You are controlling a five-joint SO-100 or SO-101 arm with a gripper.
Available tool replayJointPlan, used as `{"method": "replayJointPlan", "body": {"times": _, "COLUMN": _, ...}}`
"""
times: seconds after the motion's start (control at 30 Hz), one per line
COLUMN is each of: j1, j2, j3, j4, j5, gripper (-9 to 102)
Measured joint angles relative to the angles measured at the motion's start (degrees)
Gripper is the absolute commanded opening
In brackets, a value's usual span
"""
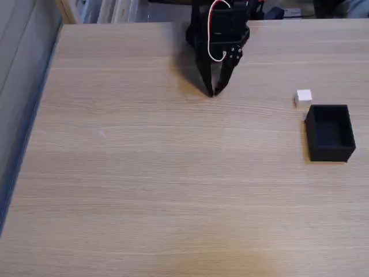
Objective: Pick a white block and place it in the black box.
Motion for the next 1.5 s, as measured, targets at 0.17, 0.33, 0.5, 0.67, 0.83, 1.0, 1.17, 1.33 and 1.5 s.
{"method": "replayJointPlan", "body": {"times": 0.17, "j1": -0.35, "j2": 0.0, "j3": 0.0, "j4": 0.0, "j5": 0.0, "gripper": 0}}
{"method": "replayJointPlan", "body": {"times": 0.33, "j1": -0.35, "j2": 0.0, "j3": 0.0, "j4": 0.0, "j5": 0.0, "gripper": 0}}
{"method": "replayJointPlan", "body": {"times": 0.5, "j1": -0.35, "j2": 0.0, "j3": 0.0, "j4": 0.0, "j5": 0.0, "gripper": 0}}
{"method": "replayJointPlan", "body": {"times": 0.67, "j1": 0.09, "j2": 0.0, "j3": 0.0, "j4": 0.0, "j5": 0.0, "gripper": 0}}
{"method": "replayJointPlan", "body": {"times": 0.83, "j1": 0.35, "j2": 0.0, "j3": 0.0, "j4": 0.0, "j5": 0.0, "gripper": 0}}
{"method": "replayJointPlan", "body": {"times": 1.0, "j1": 0.62, "j2": 0.0, "j3": 0.0, "j4": 0.0, "j5": 0.0, "gripper": 0}}
{"method": "replayJointPlan", "body": {"times": 1.17, "j1": 0.7, "j2": 0.0, "j3": 0.0, "j4": 0.0, "j5": 0.0, "gripper": 0}}
{"method": "replayJointPlan", "body": {"times": 1.33, "j1": 0.7, "j2": 0.0, "j3": 0.0, "j4": -0.09, "j5": -0.18, "gripper": 0}}
{"method": "replayJointPlan", "body": {"times": 1.5, "j1": 2.11, "j2": -0.97, "j3": 0.0, "j4": -0.88, "j5": -2.99, "gripper": 0}}
